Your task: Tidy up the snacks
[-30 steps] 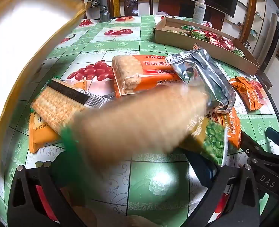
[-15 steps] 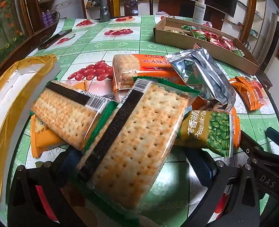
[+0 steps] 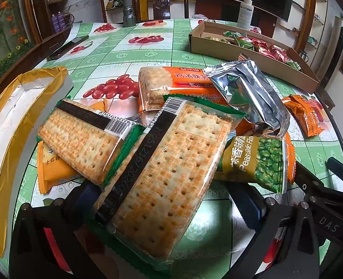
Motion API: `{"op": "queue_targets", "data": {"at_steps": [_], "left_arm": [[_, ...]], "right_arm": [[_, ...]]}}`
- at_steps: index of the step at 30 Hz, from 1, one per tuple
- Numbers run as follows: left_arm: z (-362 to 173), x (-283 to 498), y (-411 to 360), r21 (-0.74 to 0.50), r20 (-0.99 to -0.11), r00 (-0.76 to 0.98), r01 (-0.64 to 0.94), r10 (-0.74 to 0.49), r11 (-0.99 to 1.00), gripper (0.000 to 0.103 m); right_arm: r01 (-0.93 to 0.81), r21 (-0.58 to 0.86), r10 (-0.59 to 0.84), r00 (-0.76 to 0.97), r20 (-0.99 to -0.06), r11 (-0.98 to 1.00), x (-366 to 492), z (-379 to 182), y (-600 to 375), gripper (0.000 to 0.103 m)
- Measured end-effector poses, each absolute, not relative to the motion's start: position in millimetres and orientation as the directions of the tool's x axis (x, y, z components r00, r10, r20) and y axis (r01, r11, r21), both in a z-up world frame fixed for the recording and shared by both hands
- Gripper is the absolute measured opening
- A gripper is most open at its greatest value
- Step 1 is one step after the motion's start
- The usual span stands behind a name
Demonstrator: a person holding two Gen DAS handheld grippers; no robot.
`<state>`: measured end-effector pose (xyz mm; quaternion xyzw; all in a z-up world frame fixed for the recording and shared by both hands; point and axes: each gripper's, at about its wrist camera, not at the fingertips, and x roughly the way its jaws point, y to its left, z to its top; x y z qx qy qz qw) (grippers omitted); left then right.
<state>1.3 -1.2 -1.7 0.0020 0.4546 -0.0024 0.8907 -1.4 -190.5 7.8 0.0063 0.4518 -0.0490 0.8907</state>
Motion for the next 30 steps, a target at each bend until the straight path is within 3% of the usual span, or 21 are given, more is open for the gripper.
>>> {"op": "queue_targets", "data": {"at_steps": [21, 30], "left_arm": [[-1.7, 1.2, -1.6, 0.002, -0.81, 0.587, 0.006, -0.002, 1.0, 0.103], [-1.3, 3.0, 0.3, 0.001, -0.817, 0.576, 0.027, -0.015, 1.0, 0.103]], "right_arm": [[0.095, -0.033, -0.083, 0.587, -0.806, 0.995, -1.5, 7.8, -190.4, 0.103], [0.175, -0.025, -0.124, 0.581, -0.804, 0.984, -0.3, 6.7, -187.3, 0.103]]}}
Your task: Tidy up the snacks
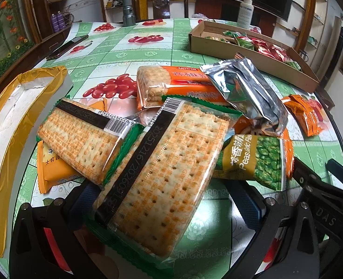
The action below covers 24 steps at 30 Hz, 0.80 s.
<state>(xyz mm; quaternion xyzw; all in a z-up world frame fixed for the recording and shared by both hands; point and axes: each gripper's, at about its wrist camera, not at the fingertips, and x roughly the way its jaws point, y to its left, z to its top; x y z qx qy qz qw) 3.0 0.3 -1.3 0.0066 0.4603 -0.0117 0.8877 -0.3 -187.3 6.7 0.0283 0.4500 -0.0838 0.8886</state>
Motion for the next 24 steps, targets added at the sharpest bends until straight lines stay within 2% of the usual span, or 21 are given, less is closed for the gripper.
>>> {"op": "queue_targets", "data": {"at_steps": [11, 14, 16, 18, 24], "left_arm": [[2.8, -33.5, 1.0, -0.009, -0.844, 0.515, 0.266, -0.15, 0.964, 0.103], [11.6, -47.0, 13.4, -0.122, -0.834, 0.489, 0.287, -0.255, 0.95, 0.097], [24.5, -58.4, 28.5, -0.219, -0.789, 0.505, 0.303, -0.351, 0.928, 0.094], [43.2, -72.2, 45.9, -0.263, -0.716, 0.57, 0.314, -0.403, 0.912, 0.094], [95.7, -99.4, 109.3, -0.214, -0.568, 0.75, 0.264, -0.339, 0.941, 0.094]], "right_arm": [[0.2, -0.024, -0.134, 0.556, -0.82, 0.979, -5.8, 8.4, -180.1, 0.103], [0.194, -0.028, -0.133, 0.557, -0.82, 0.981, -8.7, 8.1, -175.4, 0.103], [0.186, -0.031, -0.131, 0.558, -0.819, 0.982, -11.1, 7.6, -171.8, 0.103], [0.184, -0.032, -0.131, 0.558, -0.819, 0.982, -13.9, 7.4, -168.9, 0.103], [0.179, -0.036, -0.13, 0.551, -0.824, 0.983, -24.2, 7.9, -162.1, 0.103]]}}
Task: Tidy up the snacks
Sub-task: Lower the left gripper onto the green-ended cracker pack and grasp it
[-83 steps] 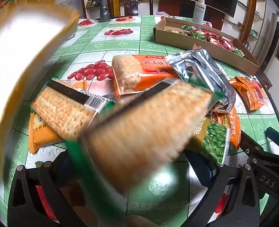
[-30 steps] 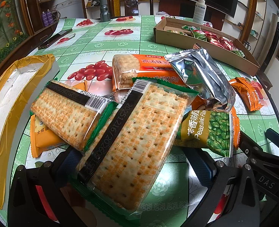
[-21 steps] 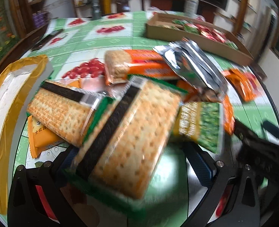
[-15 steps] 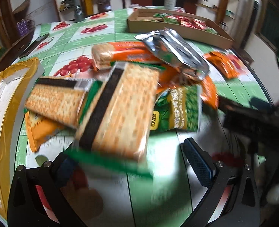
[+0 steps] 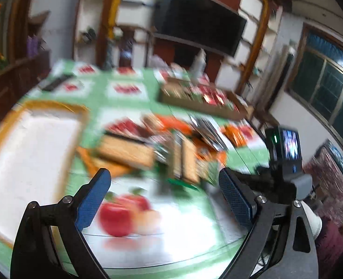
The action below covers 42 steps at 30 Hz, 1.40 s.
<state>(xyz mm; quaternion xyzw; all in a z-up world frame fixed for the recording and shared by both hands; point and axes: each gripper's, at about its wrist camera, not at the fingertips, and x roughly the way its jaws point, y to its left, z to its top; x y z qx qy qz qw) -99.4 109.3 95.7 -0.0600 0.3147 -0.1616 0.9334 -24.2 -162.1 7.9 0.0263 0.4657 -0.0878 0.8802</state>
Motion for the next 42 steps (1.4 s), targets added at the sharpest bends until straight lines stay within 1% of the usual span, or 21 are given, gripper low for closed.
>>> {"op": "queue_targets", "data": {"at_steps": [1, 2, 3, 5, 6, 8, 10, 11, 13, 15, 18, 23, 27, 28, 29, 31, 34, 37, 39, 40, 42], "left_arm": [[102.1, -101.5, 118.7, -0.202, -0.547, 0.774, 0.249, -0.32, 0.947, 0.095], [110.4, -109.2, 130.5, -0.183, -0.507, 0.812, 0.225, -0.288, 0.957, 0.095], [115.9, -113.5, 140.6, -0.172, -0.474, 0.838, 0.211, -0.269, 0.962, 0.095], [122.7, -117.2, 156.9, -0.158, -0.42, 0.875, 0.19, -0.24, 0.969, 0.098], [121.9, -115.7, 163.1, -0.169, -0.407, 0.88, 0.19, -0.244, 0.967, 0.103], [111.8, -103.4, 168.7, -0.18, -0.433, 0.869, 0.177, -0.24, 0.968, 0.103], [99.2, -89.5, 170.5, -0.186, -0.507, 0.837, 0.129, -0.208, 0.974, 0.103], [89.9, -80.1, 172.7, -0.225, -0.551, 0.804, 0.117, -0.225, 0.967, 0.103], [78.2, -73.4, 176.4, -0.315, -0.576, 0.759, 0.139, -0.306, 0.939, 0.094], [70.9, -69.9, 175.2, -0.34, -0.586, 0.74, 0.144, -0.329, 0.929, 0.093], [72.4, -77.2, 165.8, -0.306, -0.575, 0.756, 0.157, -0.314, 0.939, 0.093], [74.4, -84.9, 168.5, -0.305, -0.578, 0.755, 0.151, -0.309, 0.94, 0.093], [73.4, -89.2, 170.4, -0.32, -0.589, 0.742, 0.152, -0.322, 0.935, 0.093], [73.1, -88.7, 169.7, -0.322, -0.592, 0.736, 0.157, -0.328, 0.934, 0.093], [72.8, -87.1, 167.8, -0.322, -0.6, 0.728, 0.161, -0.332, 0.933, 0.093], [72.6, -83.4, 164.0, -0.318, -0.613, 0.715, 0.167, -0.337, 0.933, 0.093], [70.7, -75.3, 151.9, -0.299, -0.636, 0.691, 0.189, -0.343, 0.935, 0.093], [63.4, -56.7, 137.3, -0.298, -0.678, 0.646, 0.194, -0.35, 0.935, 0.093], [58.2, -43.9, 130.6, -0.303, -0.697, 0.626, 0.187, -0.351, 0.934, 0.093], [55.9, -37.8, 127.6, -0.297, -0.704, 0.622, 0.181, -0.342, 0.938, 0.093], [50.8, -21.0, 121.9, -0.27, -0.725, 0.619, 0.149, -0.303, 0.951, 0.093]], "right_arm": [[0.181, -0.041, -0.135, 0.549, -0.825, 0.983, -26.1, 8.6, -162.2, 0.099], [0.187, -0.043, -0.142, 0.56, -0.816, 0.981, -31.0, 11.3, -162.7, 0.087], [0.192, -0.038, -0.143, 0.572, -0.807, 0.981, -36.0, 14.3, -163.2, 0.081], [0.214, -0.006, -0.138, 0.608, -0.782, 0.977, -49.6, 25.0, -165.5, 0.079], [0.226, 0.009, -0.141, 0.637, -0.758, 0.974, -56.9, 32.6, -165.9, 0.078], [0.221, 0.029, -0.135, 0.689, -0.712, 0.975, -68.0, 46.9, -163.0, 0.078], [0.169, 0.053, -0.09, 0.736, -0.671, 0.984, -76.6, 62.4, -153.4, 0.078], [0.113, 0.067, -0.04, 0.745, -0.666, 0.991, -77.1, 67.7, -145.0, 0.078], [0.012, 0.067, 0.038, 0.726, -0.687, 0.998, -71.1, 69.4, -127.3, 0.077], [-0.057, 0.053, 0.078, 0.705, -0.705, 0.997, -63.9, 67.0, -112.6, 0.074], [-0.107, 0.052, 0.111, 0.683, -0.722, 0.993, -48.5, 61.8, -94.0, 0.067], [-0.13, 0.192, 0.231, 0.619, -0.751, 0.973, -19.6, 55.7, -74.9, 0.067], [-0.114, 0.2, 0.229, 0.57, -0.789, 0.973, -2.1, 40.4, -60.6, 0.067], [-0.117, 0.192, 0.224, 0.566, -0.793, 0.974, -1.0, 37.8, -56.9, 0.064], [-0.123, 0.194, 0.229, 0.562, -0.795, 0.973, -0.5, 36.1, -54.8, 0.055], [-0.122, 0.22, 0.25, 0.568, -0.784, 0.968, -3.3, 36.0, -55.0, 0.05], [-0.13, 0.254, 0.281, 0.587, -0.76, 0.958, -11.7, 36.5, -61.4, 0.029], [-0.14, 0.274, 0.302, 0.601, -0.74, 0.951, -21.1, 36.2, -67.5, 0.017], [-0.159, 0.283, 0.319, 0.613, -0.722, 0.946, -25.9, 33.4, -69.7, 0.017], [-0.167, 0.288, 0.328, 0.62, -0.713, 0.943, -27.3, 32.5, -71.0, 0.021], [-0.177, 0.303, 0.344, 0.633, -0.694, 0.937, -29.5, 30.5, -74.0, 0.022]]}}
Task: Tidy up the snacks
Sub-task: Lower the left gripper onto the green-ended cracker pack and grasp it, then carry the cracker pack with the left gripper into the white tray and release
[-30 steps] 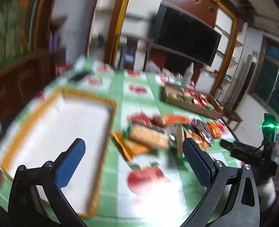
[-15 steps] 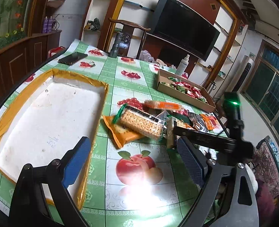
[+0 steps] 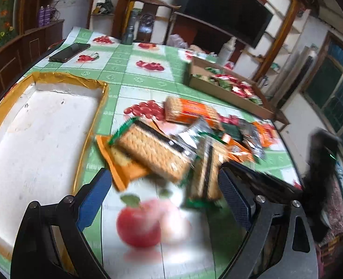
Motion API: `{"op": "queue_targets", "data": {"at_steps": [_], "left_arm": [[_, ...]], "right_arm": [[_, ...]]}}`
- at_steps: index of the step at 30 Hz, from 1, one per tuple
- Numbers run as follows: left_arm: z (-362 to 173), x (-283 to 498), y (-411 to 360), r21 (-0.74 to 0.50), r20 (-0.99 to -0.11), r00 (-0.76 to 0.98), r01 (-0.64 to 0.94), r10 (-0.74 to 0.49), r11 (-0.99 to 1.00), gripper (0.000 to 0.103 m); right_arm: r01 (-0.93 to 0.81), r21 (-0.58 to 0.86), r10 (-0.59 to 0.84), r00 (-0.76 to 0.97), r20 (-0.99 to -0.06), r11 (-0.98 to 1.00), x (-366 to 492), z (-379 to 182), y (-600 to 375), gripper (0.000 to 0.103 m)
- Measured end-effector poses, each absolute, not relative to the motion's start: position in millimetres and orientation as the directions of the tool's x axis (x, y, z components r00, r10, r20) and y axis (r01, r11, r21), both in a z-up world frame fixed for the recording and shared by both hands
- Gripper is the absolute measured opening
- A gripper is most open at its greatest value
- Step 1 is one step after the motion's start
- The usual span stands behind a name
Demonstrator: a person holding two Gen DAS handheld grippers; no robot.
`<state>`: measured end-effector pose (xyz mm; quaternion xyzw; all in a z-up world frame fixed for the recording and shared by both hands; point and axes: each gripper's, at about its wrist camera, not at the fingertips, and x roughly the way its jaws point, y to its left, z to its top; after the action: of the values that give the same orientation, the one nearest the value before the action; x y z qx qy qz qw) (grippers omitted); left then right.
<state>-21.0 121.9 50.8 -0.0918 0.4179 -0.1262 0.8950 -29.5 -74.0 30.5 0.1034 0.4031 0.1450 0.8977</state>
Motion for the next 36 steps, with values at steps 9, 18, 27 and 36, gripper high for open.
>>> {"op": "queue_targets", "data": {"at_steps": [9, 18, 27, 36], "left_arm": [[20.9, 41.7, 94.7, -0.083, -0.809, 0.581, 0.029, -0.085, 0.996, 0.093], [26.2, 32.5, 78.2, -0.038, -0.816, 0.564, 0.165, -0.126, 0.986, 0.044], [48.8, -17.7, 128.1, -0.314, -0.727, 0.591, 0.168, -0.35, 0.934, 0.043], [62.9, -58.0, 175.2, -0.43, -0.639, 0.643, 0.156, -0.422, 0.889, 0.043]], "right_arm": [[-0.166, 0.404, 0.412, 0.63, -0.658, 0.899, -27.4, 29.8, -91.0, 0.036], [-0.137, 0.436, 0.415, 0.641, -0.645, 0.89, -27.1, 29.4, -101.8, 0.041], [-0.14, 0.442, 0.42, 0.645, -0.639, 0.886, -28.5, 29.2, -102.7, 0.045], [-0.127, 0.486, 0.45, 0.627, -0.636, 0.864, -31.8, 31.0, -98.1, 0.06]]}}
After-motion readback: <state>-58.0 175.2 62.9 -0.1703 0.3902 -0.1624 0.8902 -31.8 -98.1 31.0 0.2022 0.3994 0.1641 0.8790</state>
